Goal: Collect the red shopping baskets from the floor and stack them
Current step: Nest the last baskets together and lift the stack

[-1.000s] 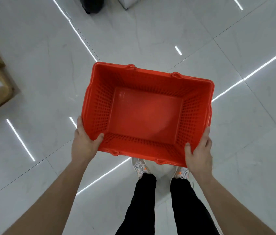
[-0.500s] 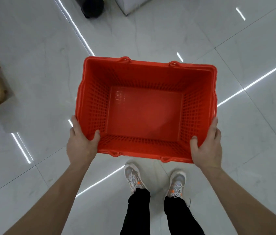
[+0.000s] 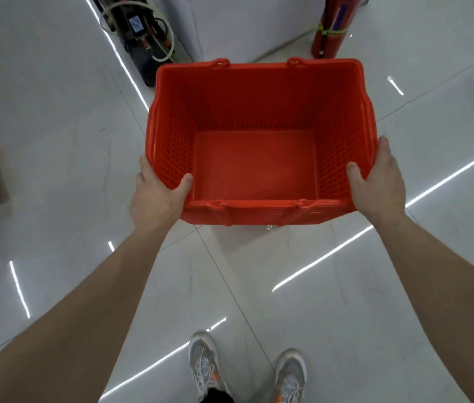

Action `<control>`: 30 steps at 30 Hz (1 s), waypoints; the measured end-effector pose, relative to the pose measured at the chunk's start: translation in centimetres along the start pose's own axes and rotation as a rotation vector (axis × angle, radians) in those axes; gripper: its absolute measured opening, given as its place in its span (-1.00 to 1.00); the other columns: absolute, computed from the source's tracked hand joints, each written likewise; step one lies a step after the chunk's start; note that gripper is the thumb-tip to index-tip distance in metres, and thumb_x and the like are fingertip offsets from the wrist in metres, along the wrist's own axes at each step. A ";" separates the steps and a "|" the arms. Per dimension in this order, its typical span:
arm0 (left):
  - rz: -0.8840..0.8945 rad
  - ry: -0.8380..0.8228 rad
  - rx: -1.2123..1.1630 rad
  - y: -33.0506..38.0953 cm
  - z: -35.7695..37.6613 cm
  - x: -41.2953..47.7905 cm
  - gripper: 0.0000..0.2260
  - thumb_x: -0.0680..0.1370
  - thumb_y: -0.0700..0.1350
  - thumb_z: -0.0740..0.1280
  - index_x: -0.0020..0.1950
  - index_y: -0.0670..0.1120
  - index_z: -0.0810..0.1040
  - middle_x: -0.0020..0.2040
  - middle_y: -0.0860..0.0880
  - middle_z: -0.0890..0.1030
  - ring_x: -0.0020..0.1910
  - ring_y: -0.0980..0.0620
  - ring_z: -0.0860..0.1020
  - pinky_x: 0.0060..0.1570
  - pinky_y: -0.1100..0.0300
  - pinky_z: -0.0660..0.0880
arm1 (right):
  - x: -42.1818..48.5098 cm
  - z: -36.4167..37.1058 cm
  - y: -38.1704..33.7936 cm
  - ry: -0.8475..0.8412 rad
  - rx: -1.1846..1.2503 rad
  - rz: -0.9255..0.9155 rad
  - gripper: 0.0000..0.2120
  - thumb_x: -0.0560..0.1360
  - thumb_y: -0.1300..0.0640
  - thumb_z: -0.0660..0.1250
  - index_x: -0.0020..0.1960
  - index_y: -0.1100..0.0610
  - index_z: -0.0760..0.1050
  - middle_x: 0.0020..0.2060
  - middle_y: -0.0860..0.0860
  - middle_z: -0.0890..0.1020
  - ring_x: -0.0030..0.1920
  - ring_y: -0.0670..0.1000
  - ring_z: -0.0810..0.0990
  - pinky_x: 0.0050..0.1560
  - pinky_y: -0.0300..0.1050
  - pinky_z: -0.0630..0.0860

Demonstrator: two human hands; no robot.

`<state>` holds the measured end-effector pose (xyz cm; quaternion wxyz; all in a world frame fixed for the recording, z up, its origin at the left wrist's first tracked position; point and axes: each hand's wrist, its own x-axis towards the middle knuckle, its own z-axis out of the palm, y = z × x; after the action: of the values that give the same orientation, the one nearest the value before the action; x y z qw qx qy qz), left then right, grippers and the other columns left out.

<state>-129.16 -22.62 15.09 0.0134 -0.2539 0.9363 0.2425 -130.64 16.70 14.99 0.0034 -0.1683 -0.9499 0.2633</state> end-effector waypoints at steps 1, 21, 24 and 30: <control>0.008 -0.005 -0.064 -0.3 0.0 -0.3 -0.14 0.40 0.44 0.27 0.55 0.03 0.12 0.37 -0.02 0.48 0.26 -0.13 0.53 0.14 -0.15 0.52 | -0.6 -0.1 0.4 0.004 0.048 0.007 -0.24 0.55 -0.21 0.19 0.60 0.09 0.00 0.44 0.19 0.36 0.37 0.24 0.41 0.29 0.15 0.37; 0.055 0.046 -0.601 -9.7 14.0 -3.9 -0.04 0.21 0.38 0.55 0.46 0.07 0.22 0.31 0.13 0.48 0.25 0.08 0.50 0.18 0.11 0.46 | -8.0 16.0 8.1 0.185 0.561 -0.002 0.25 0.17 -0.36 0.59 0.59 -0.06 -0.09 0.44 -0.04 0.31 0.41 -0.03 0.34 0.31 0.04 0.40; 0.063 0.103 -0.599 -9.8 15.6 -2.3 -0.03 0.17 0.39 0.53 0.41 0.01 0.22 0.19 0.11 0.51 0.13 0.07 0.52 0.07 0.16 0.45 | -6.3 18.0 8.3 0.279 0.619 -0.030 0.24 0.18 -0.35 0.58 0.58 -0.06 -0.12 0.46 -0.05 0.30 0.39 -0.04 0.36 0.29 0.00 0.40; 0.064 0.205 -0.639 -7.6 17.2 -0.4 -0.12 0.17 0.30 0.56 0.35 0.03 0.27 0.04 0.24 0.48 0.02 0.14 0.50 -0.08 0.33 0.38 | -1.3 18.1 8.6 0.282 0.708 -0.136 0.14 0.19 -0.21 0.64 0.53 -0.05 0.00 0.35 -0.11 0.35 0.34 -0.12 0.39 0.29 -0.19 0.35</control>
<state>-126.85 -20.19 -3.44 -0.1688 -0.2390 0.8169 0.4970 -128.43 14.21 -4.77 0.2091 -0.1280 -0.7996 0.5482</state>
